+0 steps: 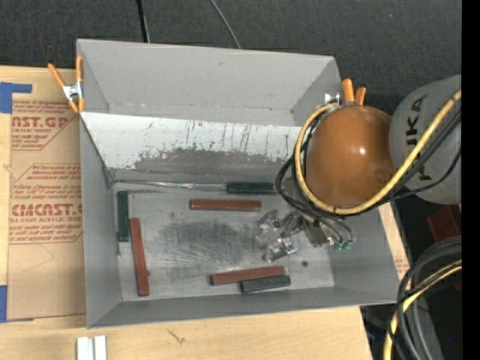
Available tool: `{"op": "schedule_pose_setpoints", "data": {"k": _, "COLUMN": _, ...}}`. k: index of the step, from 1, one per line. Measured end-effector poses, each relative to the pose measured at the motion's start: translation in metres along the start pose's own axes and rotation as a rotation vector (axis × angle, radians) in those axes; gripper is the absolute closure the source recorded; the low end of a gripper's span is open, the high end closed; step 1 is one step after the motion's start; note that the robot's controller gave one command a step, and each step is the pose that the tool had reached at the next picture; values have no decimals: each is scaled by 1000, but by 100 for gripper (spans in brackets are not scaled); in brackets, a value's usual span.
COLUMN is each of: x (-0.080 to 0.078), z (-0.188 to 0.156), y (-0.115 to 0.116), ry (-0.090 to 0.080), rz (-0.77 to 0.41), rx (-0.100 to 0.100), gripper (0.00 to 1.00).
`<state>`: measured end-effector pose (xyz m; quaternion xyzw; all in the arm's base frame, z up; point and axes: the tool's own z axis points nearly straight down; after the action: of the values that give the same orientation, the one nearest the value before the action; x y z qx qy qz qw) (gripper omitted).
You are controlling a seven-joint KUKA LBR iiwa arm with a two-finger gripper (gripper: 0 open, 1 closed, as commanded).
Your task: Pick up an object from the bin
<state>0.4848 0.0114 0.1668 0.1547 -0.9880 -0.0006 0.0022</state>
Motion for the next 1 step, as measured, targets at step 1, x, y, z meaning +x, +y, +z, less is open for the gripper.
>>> {"op": "schedule_pose_setpoints", "data": {"k": 1, "x": -14, "z": 12, "y": 19, "ry": -5, "rz": -283, "rx": 2, "gripper": 0}}
